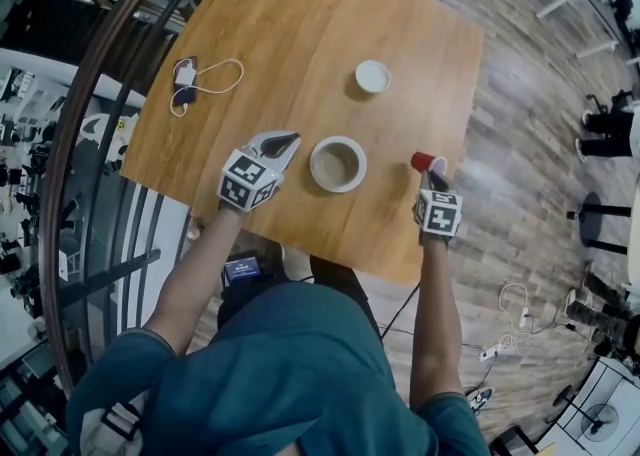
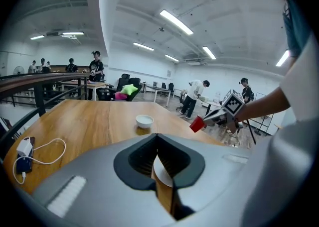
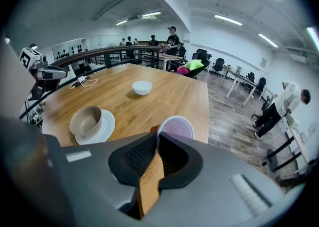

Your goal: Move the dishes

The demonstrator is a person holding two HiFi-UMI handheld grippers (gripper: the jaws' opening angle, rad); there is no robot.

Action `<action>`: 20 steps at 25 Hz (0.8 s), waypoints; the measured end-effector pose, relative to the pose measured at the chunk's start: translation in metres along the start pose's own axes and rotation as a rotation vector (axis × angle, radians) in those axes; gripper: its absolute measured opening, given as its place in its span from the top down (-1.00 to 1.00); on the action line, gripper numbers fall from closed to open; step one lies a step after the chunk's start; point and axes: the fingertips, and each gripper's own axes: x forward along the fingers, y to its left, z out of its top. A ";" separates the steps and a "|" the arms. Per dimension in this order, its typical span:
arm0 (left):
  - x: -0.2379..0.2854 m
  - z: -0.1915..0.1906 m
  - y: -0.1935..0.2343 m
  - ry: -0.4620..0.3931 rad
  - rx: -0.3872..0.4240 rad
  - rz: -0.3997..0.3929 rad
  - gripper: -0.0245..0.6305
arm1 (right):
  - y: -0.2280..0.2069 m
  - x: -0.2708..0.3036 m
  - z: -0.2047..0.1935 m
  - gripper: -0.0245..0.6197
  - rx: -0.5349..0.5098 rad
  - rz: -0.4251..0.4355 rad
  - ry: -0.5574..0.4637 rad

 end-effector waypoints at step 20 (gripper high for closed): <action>0.074 -0.092 -0.018 0.204 -0.098 -0.026 0.74 | 0.004 0.028 -0.015 0.82 -0.357 0.024 0.160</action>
